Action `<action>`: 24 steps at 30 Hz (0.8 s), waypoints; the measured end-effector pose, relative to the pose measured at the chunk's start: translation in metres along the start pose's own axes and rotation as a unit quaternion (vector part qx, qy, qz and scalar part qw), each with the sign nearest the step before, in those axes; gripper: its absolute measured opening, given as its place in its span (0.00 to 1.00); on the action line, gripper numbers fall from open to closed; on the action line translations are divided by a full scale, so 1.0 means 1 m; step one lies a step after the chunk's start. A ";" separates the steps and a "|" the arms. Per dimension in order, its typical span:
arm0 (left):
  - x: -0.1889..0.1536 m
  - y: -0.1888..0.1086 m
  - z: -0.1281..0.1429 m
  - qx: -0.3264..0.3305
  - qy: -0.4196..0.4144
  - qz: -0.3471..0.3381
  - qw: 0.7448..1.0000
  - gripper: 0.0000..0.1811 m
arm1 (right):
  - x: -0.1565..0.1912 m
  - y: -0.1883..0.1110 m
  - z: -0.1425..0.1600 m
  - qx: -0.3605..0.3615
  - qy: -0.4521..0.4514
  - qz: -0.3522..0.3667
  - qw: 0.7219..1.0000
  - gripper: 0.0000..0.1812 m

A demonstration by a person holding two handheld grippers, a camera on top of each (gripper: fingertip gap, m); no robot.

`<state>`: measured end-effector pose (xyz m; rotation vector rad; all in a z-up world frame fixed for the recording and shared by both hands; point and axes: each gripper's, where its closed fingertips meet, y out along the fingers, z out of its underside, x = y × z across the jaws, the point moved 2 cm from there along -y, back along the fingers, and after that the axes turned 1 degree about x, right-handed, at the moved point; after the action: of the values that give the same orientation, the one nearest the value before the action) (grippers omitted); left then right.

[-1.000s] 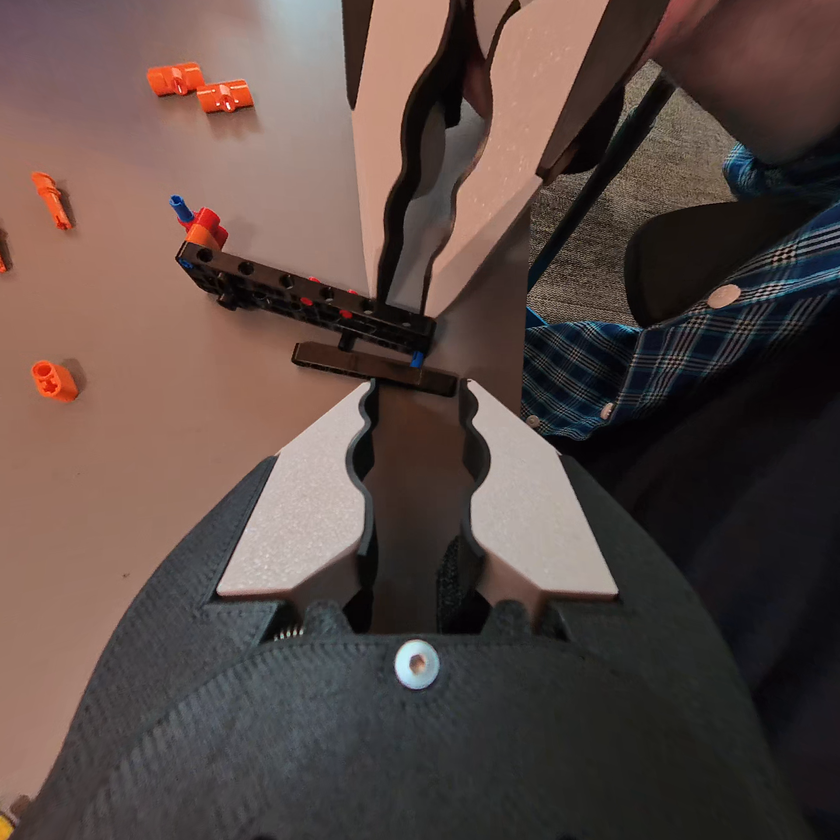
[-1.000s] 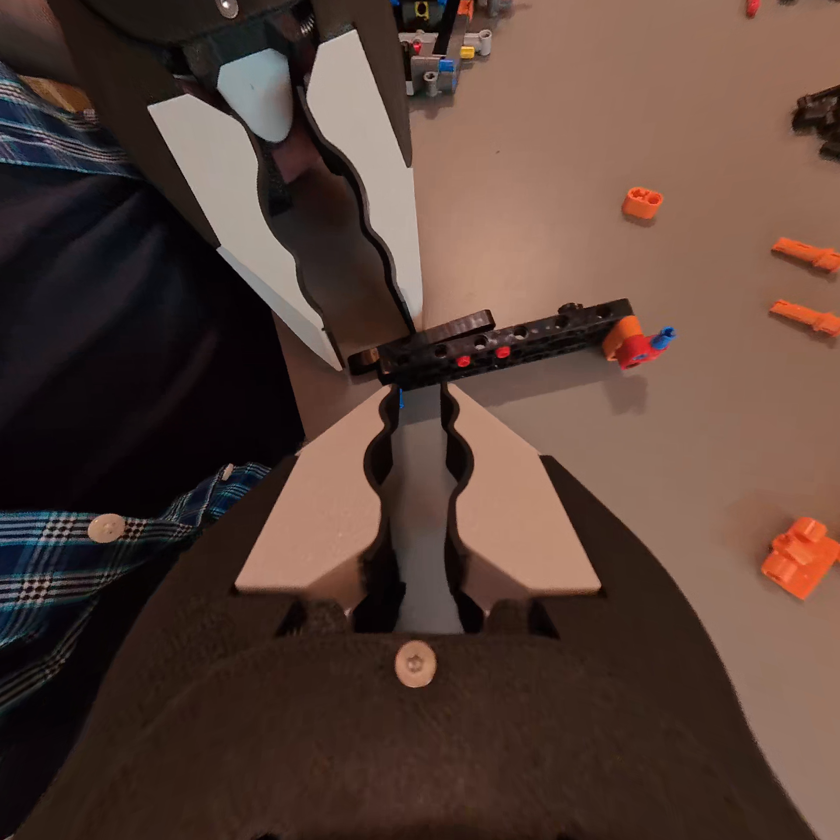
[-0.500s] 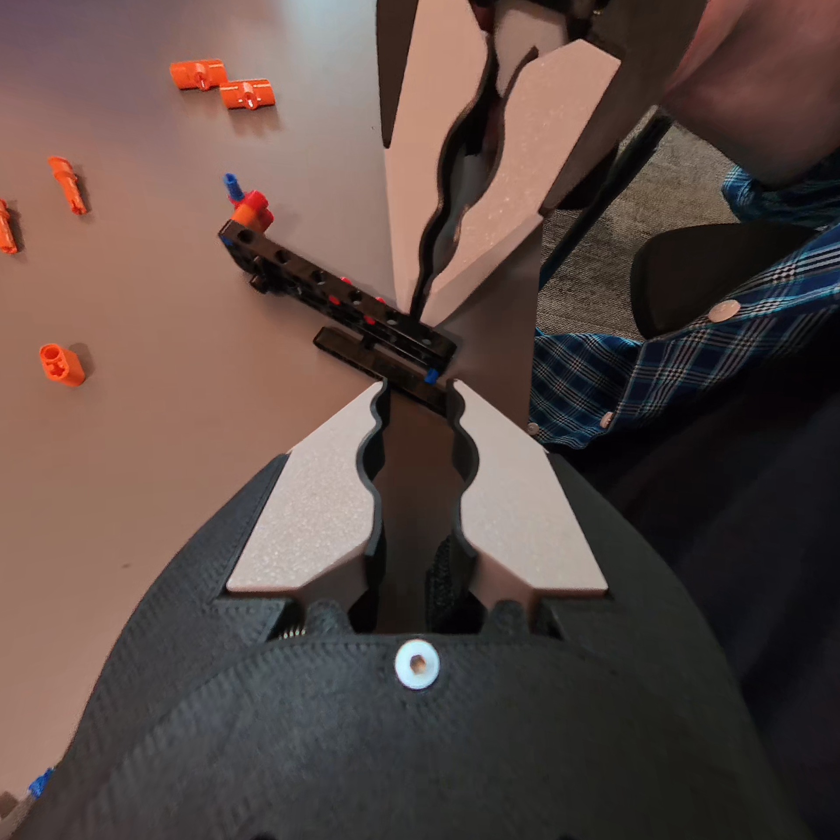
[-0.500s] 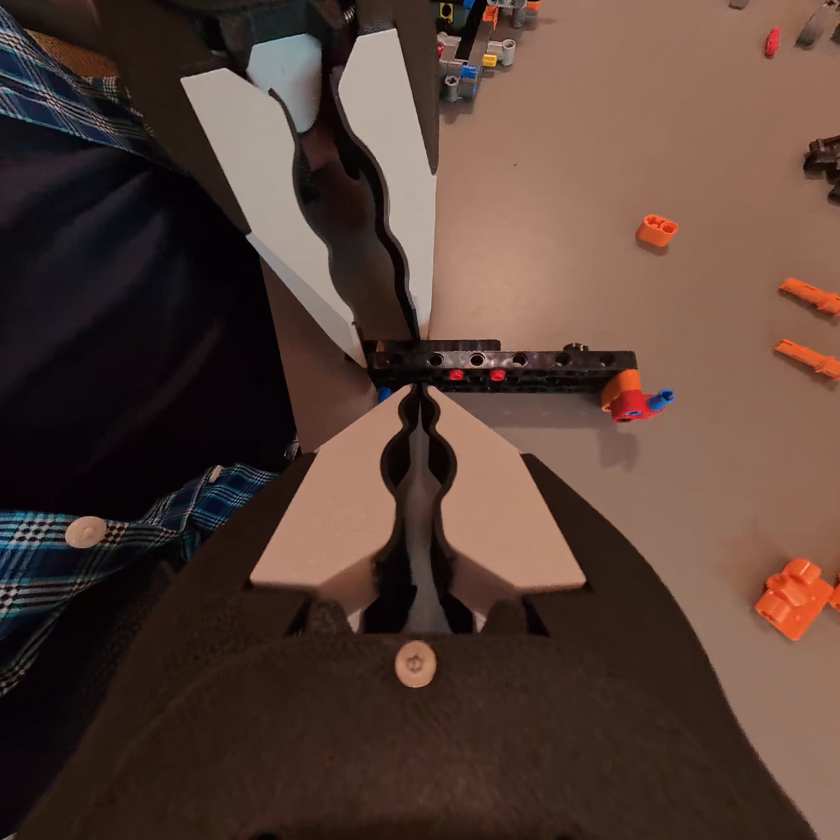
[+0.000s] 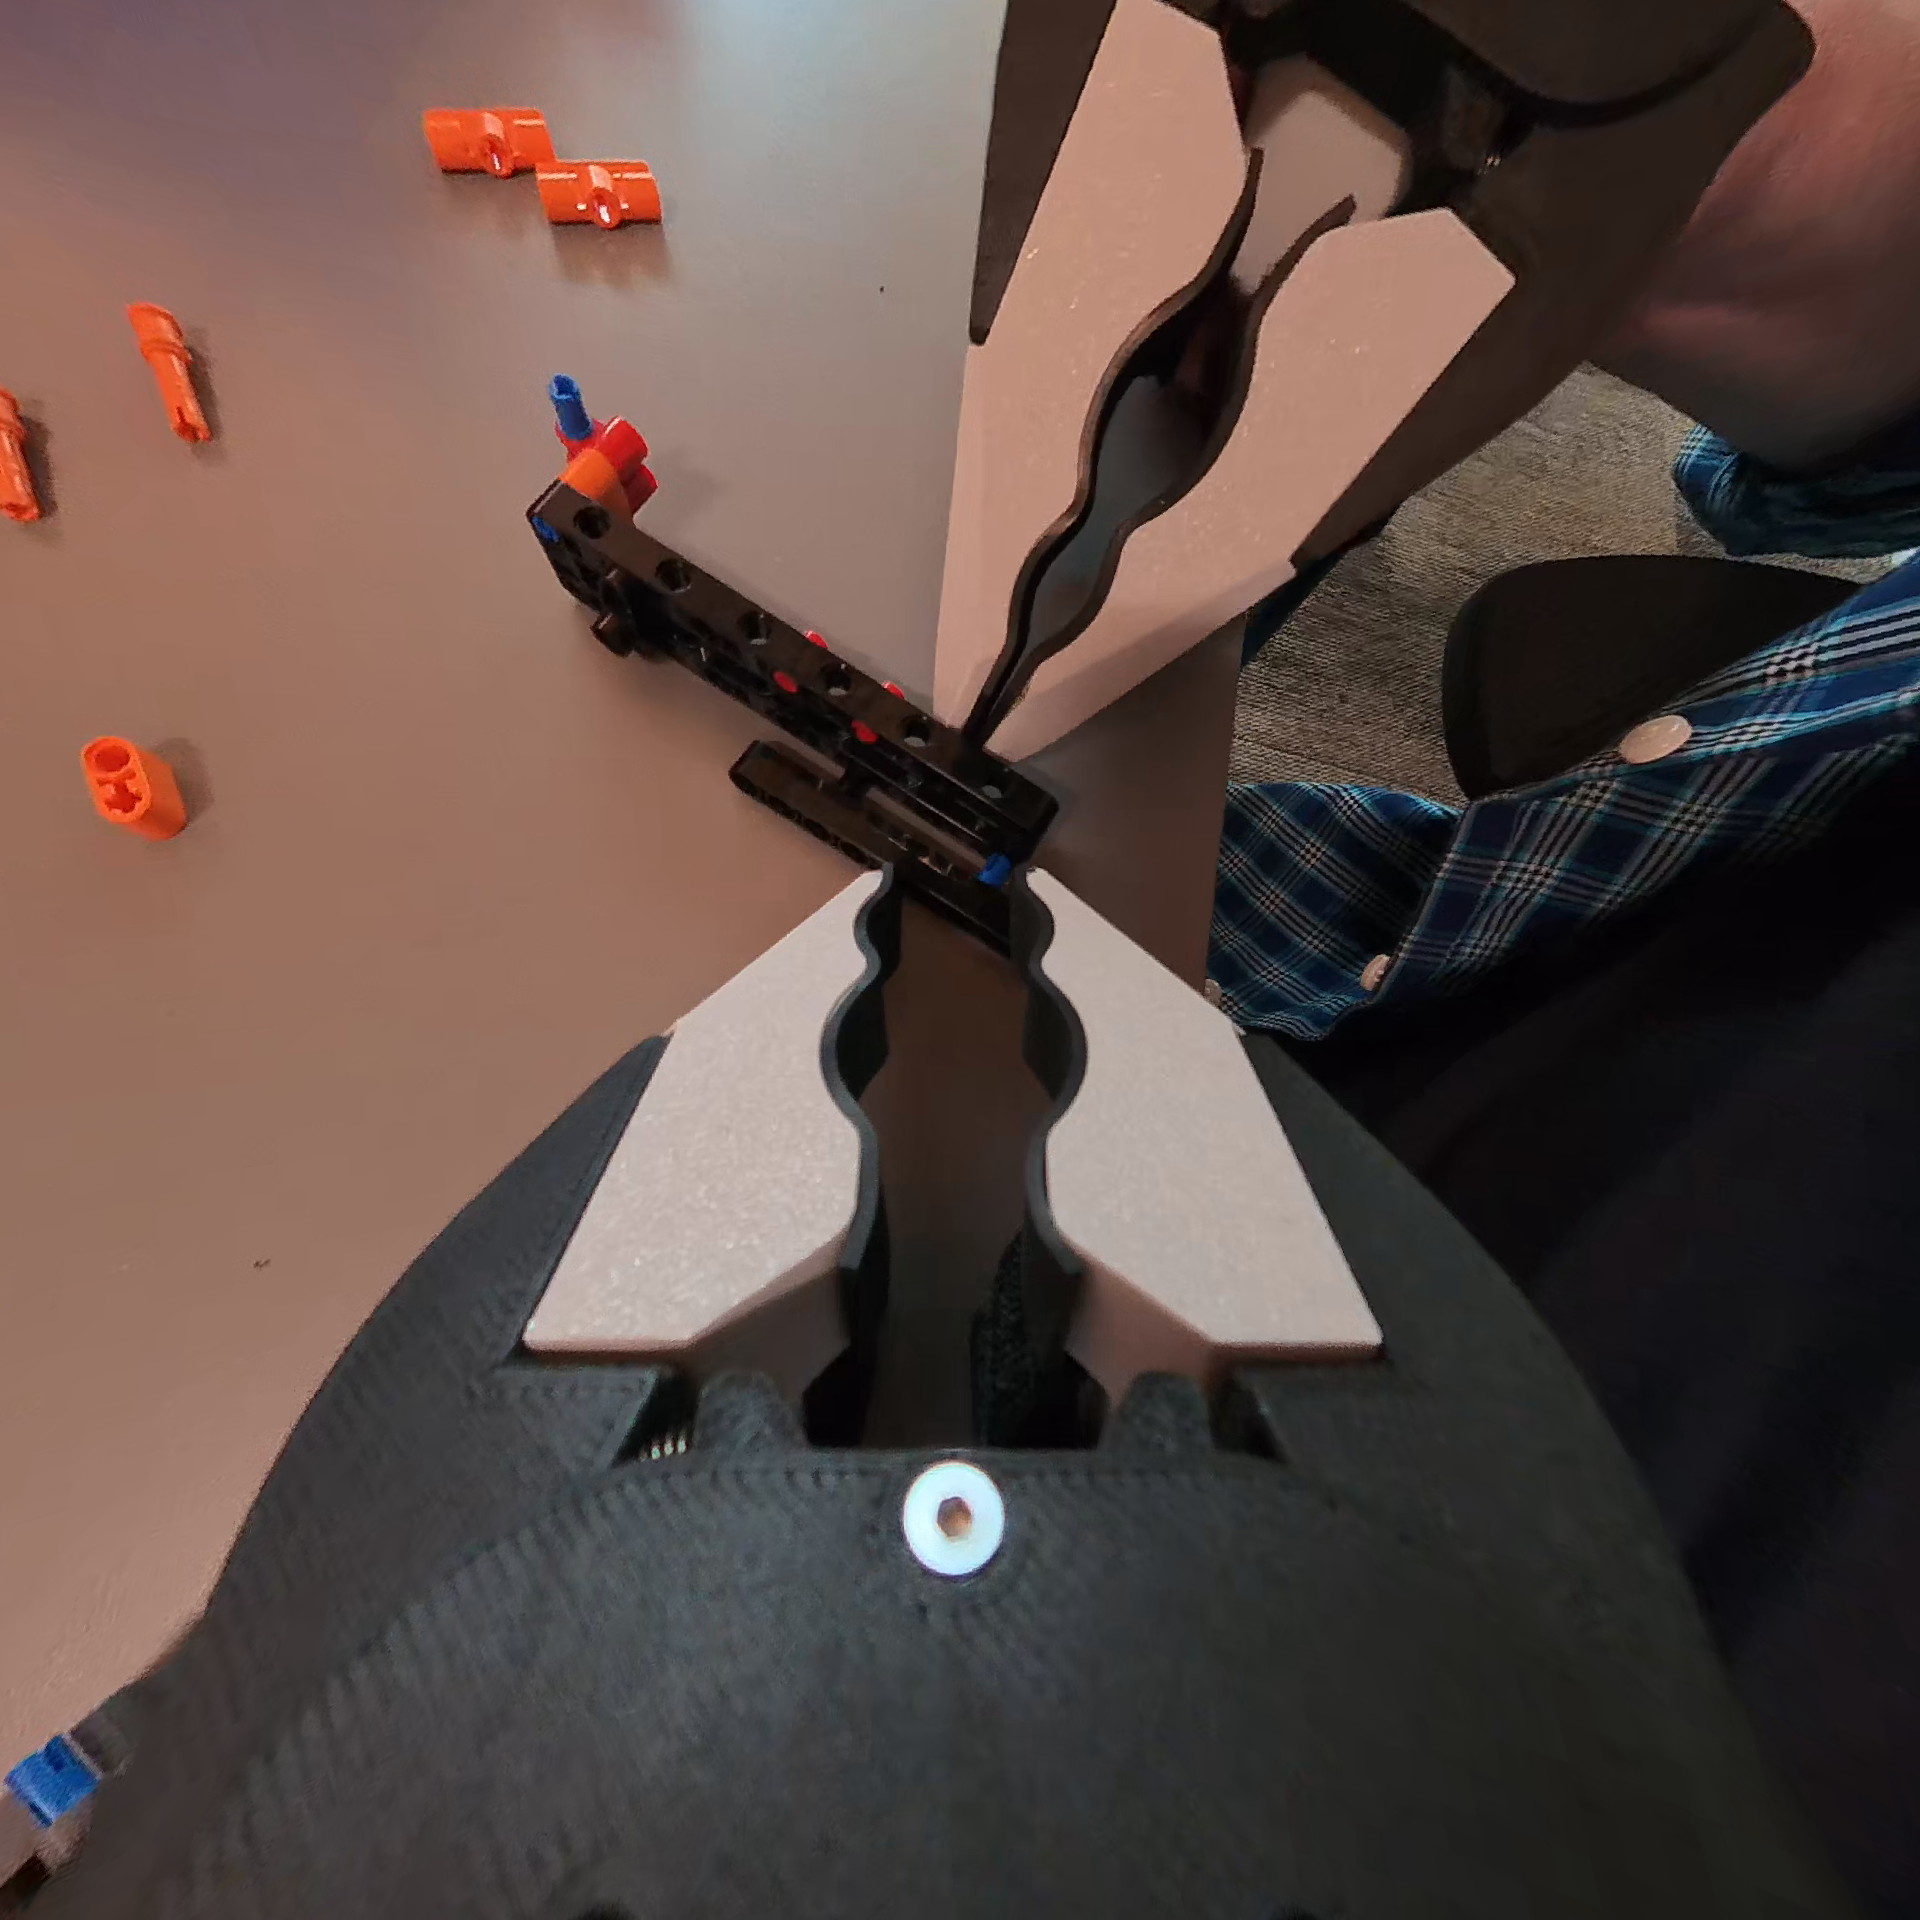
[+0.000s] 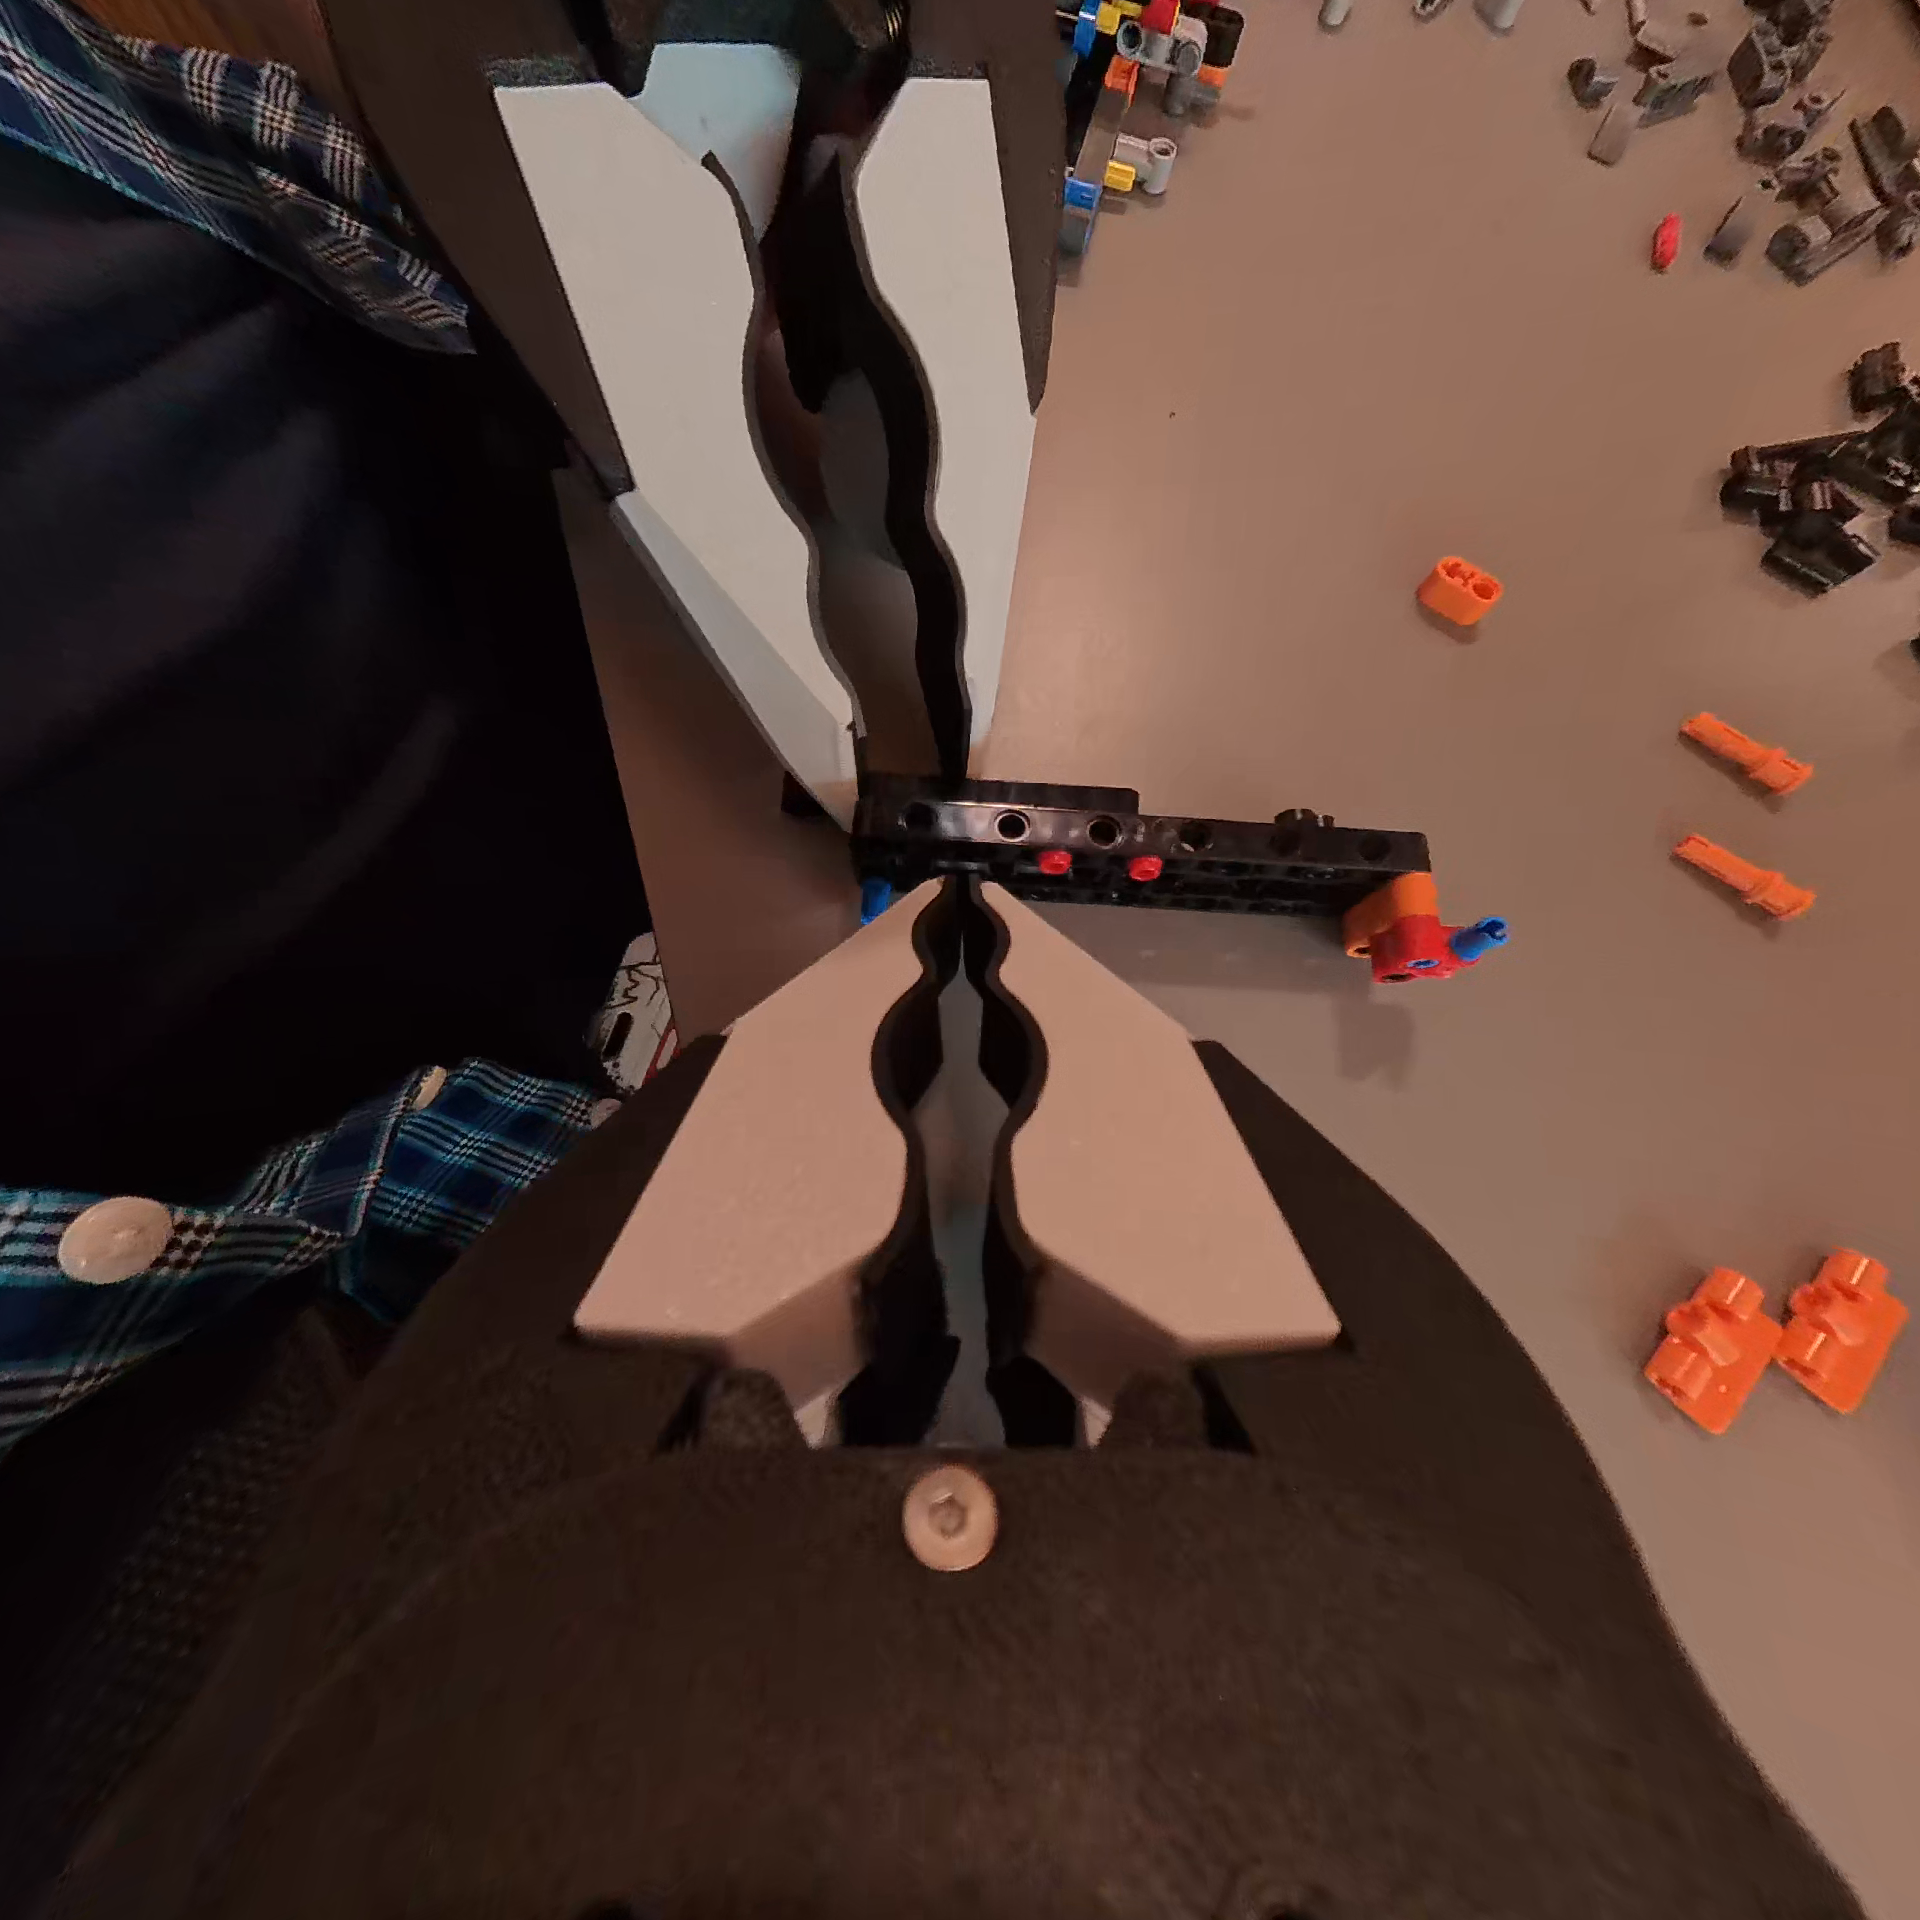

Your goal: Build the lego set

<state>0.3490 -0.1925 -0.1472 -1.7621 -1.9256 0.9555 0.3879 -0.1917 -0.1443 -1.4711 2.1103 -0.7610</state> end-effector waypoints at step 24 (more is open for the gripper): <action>-0.001 -0.009 0.002 -0.011 -0.027 0.009 1.000 0.10 | 0.000 -0.002 0.001 -0.005 -0.001 0.005 1.000 0.00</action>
<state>0.3415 -0.1941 -0.1423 -1.7871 -1.9632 1.0006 0.3900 -0.1923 -0.1438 -1.4635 2.1217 -0.7463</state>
